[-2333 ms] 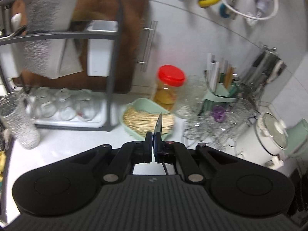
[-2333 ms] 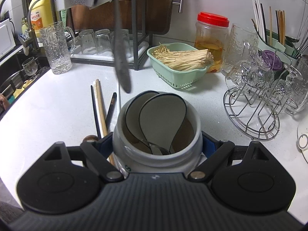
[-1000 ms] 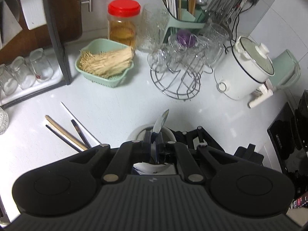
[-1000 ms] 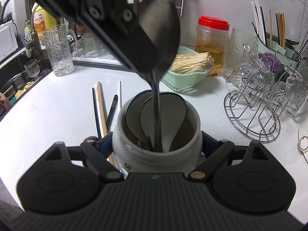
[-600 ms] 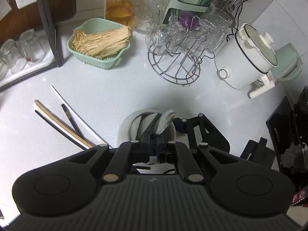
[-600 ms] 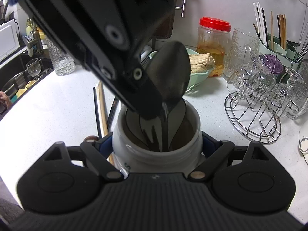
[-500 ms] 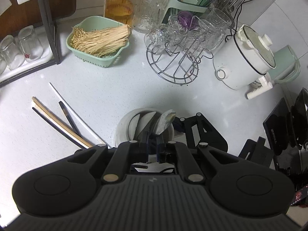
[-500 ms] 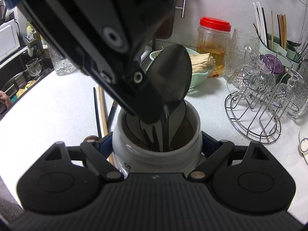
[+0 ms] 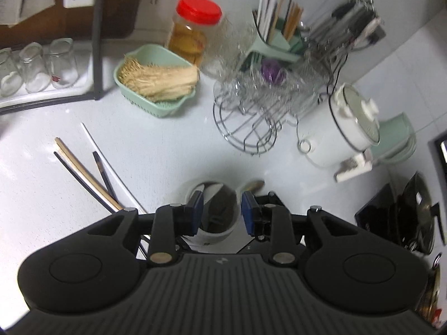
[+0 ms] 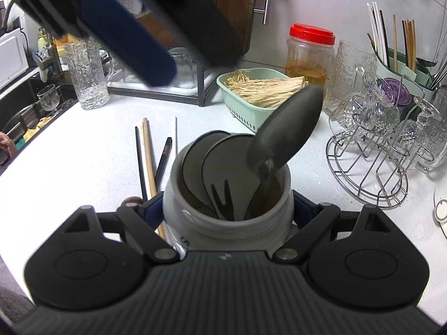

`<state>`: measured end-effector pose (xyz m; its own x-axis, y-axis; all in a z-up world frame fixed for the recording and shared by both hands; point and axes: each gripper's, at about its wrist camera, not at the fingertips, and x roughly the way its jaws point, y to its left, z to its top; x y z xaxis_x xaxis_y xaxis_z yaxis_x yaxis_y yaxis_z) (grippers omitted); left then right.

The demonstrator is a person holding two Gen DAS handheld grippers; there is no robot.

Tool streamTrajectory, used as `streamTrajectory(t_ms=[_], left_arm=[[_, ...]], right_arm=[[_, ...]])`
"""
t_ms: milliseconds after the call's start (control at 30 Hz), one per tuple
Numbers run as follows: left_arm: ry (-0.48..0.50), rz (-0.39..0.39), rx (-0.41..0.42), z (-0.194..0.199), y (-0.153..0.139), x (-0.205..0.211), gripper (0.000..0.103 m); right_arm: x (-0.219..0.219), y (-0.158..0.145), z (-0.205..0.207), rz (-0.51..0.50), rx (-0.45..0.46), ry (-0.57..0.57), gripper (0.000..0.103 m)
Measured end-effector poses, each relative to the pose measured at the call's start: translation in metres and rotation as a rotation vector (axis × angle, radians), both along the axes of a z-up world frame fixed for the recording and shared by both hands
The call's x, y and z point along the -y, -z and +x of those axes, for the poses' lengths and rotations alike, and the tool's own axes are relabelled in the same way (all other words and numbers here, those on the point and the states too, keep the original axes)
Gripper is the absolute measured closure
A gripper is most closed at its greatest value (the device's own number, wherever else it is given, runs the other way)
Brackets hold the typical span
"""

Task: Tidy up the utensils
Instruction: 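Withdraw the open left tool up from the mug toward the counter, then lower the open left tool onto the copper spoon among the chopsticks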

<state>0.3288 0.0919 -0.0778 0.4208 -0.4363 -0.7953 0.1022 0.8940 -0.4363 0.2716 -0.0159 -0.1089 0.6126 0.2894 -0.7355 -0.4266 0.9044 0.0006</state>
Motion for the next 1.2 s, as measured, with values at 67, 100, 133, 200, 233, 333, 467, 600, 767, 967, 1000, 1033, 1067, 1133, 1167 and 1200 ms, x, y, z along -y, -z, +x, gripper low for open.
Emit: streamTrajectory(t_ms=[67, 100, 133, 200, 233, 333, 467, 600, 767, 967, 1000, 1033, 1067, 1133, 1167, 1200], left_arm=[[-0.028, -0.02, 0.013, -0.003, -0.003, -0.01, 0.069], [-0.049, -0.029, 0.021, -0.004, -0.003, -0.016, 0.069], [-0.07, -0.037, 0.023, -0.005, -0.002, -0.022, 0.069], [-0.12, -0.05, 0.015, -0.007, 0.004, -0.038, 0.069], [-0.144, -0.056, 0.006, -0.007, 0.008, -0.046, 0.069], [-0.208, -0.073, -0.019, -0.01, 0.023, -0.069, 0.068], [-0.281, -0.109, -0.055, -0.017, 0.046, -0.096, 0.068], [-0.322, -0.118, -0.082, -0.028, 0.07, -0.116, 0.068], [-0.327, -0.135, -0.117, -0.036, 0.1, -0.128, 0.068], [-0.249, -0.126, -0.149, -0.038, 0.139, -0.136, 0.069], [-0.225, -0.116, -0.146, -0.037, 0.143, -0.135, 0.069], [-0.196, -0.097, -0.136, -0.036, 0.146, -0.134, 0.069], [-0.161, -0.075, -0.126, -0.035, 0.149, -0.133, 0.069], [-0.086, -0.033, -0.096, -0.031, 0.152, -0.128, 0.069], [-0.047, -0.022, -0.079, -0.029, 0.153, -0.127, 0.069], [-0.003, -0.007, -0.064, -0.026, 0.154, -0.124, 0.069]], right_arm=[[0.0, 0.0, 0.0, 0.0, -0.001, 0.002, 0.012], [0.0, 0.0, 0.0, -0.001, -0.002, 0.005, 0.012], [0.0, 0.0, 0.0, -0.001, -0.002, 0.007, 0.012], [0.0, 0.0, -0.001, -0.003, -0.003, 0.015, 0.012], [0.0, -0.001, -0.001, -0.004, -0.003, 0.019, 0.012], [0.0, -0.001, -0.003, -0.009, -0.004, 0.034, 0.012], [0.003, -0.001, -0.006, -0.012, -0.001, 0.061, 0.012], [0.003, -0.001, -0.008, -0.017, -0.004, 0.091, 0.012], [0.001, -0.002, -0.008, -0.029, -0.016, 0.121, 0.012], [-0.001, -0.004, -0.005, -0.043, -0.044, 0.13, 0.012], [-0.001, -0.004, -0.005, -0.045, -0.047, 0.132, 0.012], [-0.001, -0.004, -0.005, -0.046, -0.049, 0.133, 0.012], [-0.001, -0.004, -0.005, -0.048, -0.052, 0.135, 0.012], [-0.002, -0.005, -0.004, -0.052, -0.058, 0.139, 0.012], [-0.002, -0.005, -0.003, -0.053, -0.062, 0.142, 0.012], [-0.002, -0.005, -0.003, -0.055, -0.066, 0.146, 0.012]])
